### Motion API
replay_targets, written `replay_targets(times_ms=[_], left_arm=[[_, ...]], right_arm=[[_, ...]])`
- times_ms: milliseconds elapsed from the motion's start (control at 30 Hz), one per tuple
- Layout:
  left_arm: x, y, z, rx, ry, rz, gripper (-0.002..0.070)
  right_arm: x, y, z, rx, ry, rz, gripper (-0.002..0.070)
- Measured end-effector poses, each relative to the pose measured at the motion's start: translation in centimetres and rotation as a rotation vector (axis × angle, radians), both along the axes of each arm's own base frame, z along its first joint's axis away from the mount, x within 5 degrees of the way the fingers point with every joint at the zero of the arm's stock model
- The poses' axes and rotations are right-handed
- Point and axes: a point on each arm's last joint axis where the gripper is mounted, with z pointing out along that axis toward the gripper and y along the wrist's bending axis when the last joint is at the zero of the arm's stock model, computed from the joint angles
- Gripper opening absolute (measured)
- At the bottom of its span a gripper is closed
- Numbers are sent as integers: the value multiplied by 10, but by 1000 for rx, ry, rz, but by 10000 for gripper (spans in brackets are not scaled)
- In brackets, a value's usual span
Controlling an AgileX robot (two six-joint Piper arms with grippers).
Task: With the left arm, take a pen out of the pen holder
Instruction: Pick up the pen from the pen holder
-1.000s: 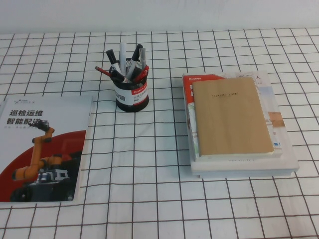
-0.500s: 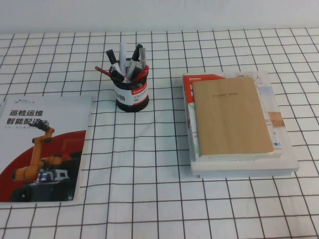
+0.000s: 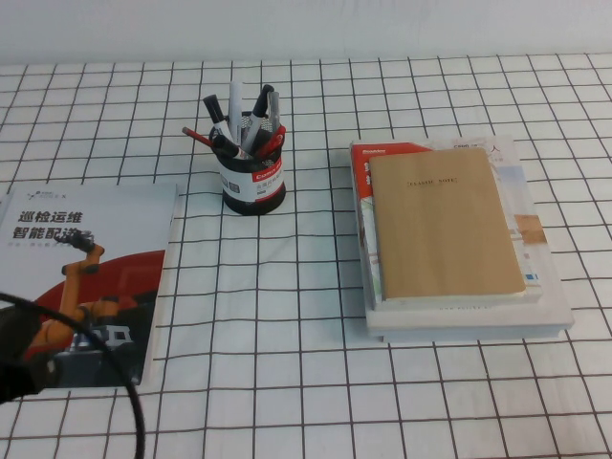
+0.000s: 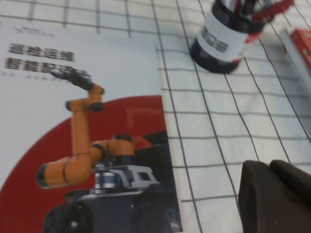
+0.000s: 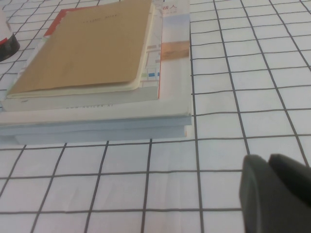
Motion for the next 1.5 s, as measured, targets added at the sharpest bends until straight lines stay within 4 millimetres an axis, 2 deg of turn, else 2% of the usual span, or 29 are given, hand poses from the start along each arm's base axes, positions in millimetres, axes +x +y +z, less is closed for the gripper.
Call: replay_targets(times_ms=[367, 467, 633, 800, 933, 1100, 1500], left_arm=[[56, -14, 4, 61, 172, -167, -4], [71, -21, 9, 29, 139, -199, -4], [87, -44, 15, 20, -28, -263, -4], [96, -65, 12, 96, -136, -283, -4], [99, -75, 5, 171, -146, -335, -4], [102, -80, -3, 185, -119, -364, -4], [102, -80, -4, 188, -118, -365, -3]], right_arm=[[0, 0, 0, 0, 0, 0, -15], [0, 0, 0, 0, 0, 0, -15], [0, 0, 0, 0, 0, 0, -15], [0, 0, 0, 0, 0, 0, -15], [0, 0, 0, 0, 0, 0, -15], [0, 0, 0, 0, 0, 0, -15], [0, 0, 0, 0, 0, 0, -15]])
